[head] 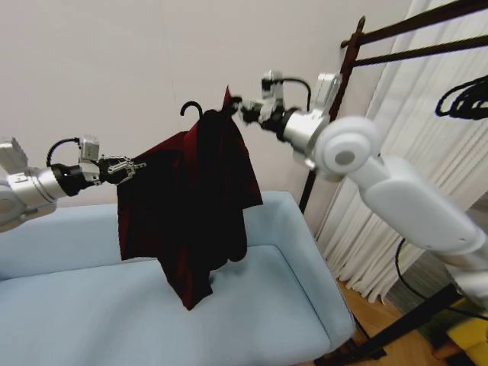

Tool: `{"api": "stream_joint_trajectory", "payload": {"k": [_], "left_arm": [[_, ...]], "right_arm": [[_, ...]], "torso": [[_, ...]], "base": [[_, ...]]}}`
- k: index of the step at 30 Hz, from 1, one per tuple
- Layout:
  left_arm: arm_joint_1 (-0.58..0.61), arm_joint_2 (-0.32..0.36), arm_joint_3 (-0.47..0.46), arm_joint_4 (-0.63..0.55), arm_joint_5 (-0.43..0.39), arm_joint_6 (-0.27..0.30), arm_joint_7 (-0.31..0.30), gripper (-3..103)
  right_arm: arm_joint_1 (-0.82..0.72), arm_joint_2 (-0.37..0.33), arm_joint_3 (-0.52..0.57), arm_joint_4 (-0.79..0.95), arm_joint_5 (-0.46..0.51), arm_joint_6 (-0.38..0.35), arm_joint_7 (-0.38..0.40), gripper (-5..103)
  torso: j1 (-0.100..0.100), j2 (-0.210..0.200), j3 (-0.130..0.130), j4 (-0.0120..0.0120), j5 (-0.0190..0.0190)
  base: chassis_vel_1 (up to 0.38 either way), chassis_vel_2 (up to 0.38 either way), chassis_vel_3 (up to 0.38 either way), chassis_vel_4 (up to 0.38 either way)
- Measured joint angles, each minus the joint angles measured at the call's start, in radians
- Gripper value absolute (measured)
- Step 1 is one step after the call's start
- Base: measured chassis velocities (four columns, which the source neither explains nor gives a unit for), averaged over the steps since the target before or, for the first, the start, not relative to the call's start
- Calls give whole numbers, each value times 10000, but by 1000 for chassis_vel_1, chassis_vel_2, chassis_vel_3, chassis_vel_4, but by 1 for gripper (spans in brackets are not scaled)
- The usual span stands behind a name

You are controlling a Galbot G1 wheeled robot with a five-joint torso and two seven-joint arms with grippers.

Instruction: Pick up the clothes from the sofa and hang them on the clothes hanger.

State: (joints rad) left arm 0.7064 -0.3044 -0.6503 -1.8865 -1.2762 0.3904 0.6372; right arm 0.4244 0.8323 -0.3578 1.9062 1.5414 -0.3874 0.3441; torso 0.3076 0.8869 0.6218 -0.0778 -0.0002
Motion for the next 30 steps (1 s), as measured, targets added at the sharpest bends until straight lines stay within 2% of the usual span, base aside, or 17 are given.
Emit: {"api": "stream_joint_trajectory", "payload": {"k": [12, 21, 22, 24, 25, 26, 27, 29, 30], "left_arm": [[51, -144, 94, -116, -40, -108, -577, 2], [42, -134, 21, -14, -194, -238, -658, 2], [27, -134, 7, 21, -219, -262, -669, 2], [-4, -142, -2, 96, -242, -298, -679, 2], [-4, -142, -2, 96, -242, -298, -679, 2], [-23, -152, -3, 143, -247, -319, -680, 2], [-40, -165, -4, 185, -250, -339, -681, 2], [-75, -202, -13, 273, -259, -389, -684, 2], [-75, -202, -13, 273, -259, -389, -684, 2]], "right_arm": [[-808, -313, -395, 1578, 839, -622, 1140, 0], [-1677, -304, -613, 1654, 628, -643, 1751, 0], [-1784, -327, -613, 1627, 583, -662, 1837, -2], [-1924, -375, -613, 1644, 563, -702, 1962, 8], [-1924, -375, -613, 1644, 563, -702, 1962, 8], [-1978, -406, -616, 1679, 547, -712, 1981, 13], [-2013, -435, -625, 1716, 533, -720, 1982, 13], [-2069, -497, -642, 1830, 507, -727, 1983, 24], [-2069, -497, -642, 1830, 507, -727, 1983, 24]], "torso": [[-1, 0, -2, -1, 2], [0, 0, -1, -1, 2], [0, 0, 0, -1, 2], [0, 0, 1, -1, 2], [0, 0, 1, -1, 2], [0, 0, 1, -1, 2], [0, 0, 1, -1, 2], [0, 0, 0, -1, 2], [0, 0, 0, -1, 2]], "base": [[0, 0, 0, 0], [0, 0, 0, 0], [0, 0, 0, 0], [0, 0, 0, 0], [0, 0, 0, 0], [0, 0, 0, 0], [0, 0, 0, 0], [0, 0, 0, 0], [0, 0, 0, 0]]}}
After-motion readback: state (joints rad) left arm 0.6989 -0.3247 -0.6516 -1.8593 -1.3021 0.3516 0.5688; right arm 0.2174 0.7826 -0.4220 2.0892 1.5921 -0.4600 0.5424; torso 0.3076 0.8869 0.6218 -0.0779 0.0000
